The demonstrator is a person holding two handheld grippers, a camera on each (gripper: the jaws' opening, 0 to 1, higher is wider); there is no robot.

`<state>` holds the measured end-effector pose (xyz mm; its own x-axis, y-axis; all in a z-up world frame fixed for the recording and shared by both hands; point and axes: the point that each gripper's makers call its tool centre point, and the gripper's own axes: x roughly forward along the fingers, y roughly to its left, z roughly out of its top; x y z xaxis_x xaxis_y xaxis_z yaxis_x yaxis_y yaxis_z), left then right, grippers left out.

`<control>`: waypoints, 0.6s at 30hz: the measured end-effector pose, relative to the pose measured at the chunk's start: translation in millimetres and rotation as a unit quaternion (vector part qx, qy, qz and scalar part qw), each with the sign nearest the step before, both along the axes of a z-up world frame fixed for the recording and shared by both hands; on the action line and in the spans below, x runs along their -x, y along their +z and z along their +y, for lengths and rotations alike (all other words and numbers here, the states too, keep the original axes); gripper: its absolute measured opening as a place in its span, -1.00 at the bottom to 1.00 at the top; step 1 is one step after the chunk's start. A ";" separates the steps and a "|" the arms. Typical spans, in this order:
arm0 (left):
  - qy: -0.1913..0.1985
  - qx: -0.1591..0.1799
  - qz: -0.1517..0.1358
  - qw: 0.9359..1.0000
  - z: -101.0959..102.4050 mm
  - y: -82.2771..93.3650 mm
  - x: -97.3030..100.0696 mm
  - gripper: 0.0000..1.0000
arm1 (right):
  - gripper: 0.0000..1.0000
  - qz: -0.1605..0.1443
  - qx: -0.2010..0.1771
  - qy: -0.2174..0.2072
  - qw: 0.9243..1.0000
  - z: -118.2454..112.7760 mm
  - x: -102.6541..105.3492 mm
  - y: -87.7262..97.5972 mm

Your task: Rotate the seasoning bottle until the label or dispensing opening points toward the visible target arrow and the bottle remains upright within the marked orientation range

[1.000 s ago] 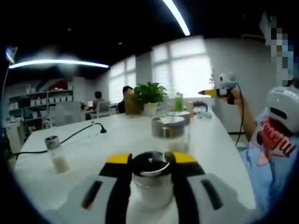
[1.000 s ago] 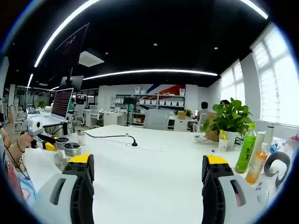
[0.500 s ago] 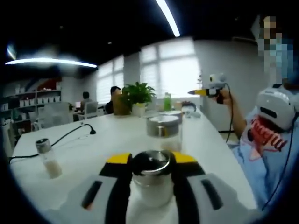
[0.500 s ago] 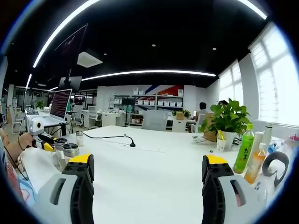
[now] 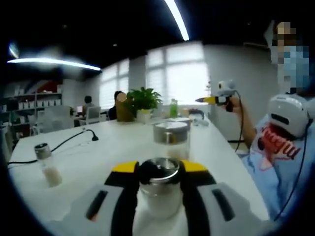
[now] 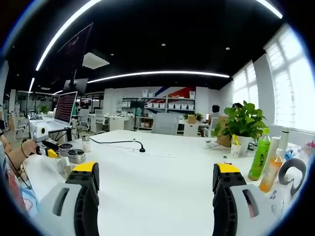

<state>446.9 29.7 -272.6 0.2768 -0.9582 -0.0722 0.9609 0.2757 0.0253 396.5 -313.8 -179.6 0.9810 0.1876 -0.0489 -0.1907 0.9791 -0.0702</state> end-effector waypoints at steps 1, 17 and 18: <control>-0.003 0.000 0.001 1.000 0.0 -0.2 0.1 -0.32 | 0.99 0.000 0.001 -0.001 1.000 -0.6 0.2 0.2; 0.016 -0.041 -0.008 0.999 1.7 -2.6 1.0 0.13 | 0.99 0.003 0.008 0.001 1.000 1.1 0.3 -0.3; 0.023 -0.041 -0.005 0.999 2.7 -2.3 0.6 0.15 | 0.99 0.005 0.008 0.002 1.000 1.2 0.1 -1.2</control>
<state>446.4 32.4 -275.0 0.3219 -0.9354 -0.1464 0.9467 0.3165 0.0593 396.4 -312.5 -180.8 0.9796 0.1913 -0.0614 -0.1961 0.9769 -0.0849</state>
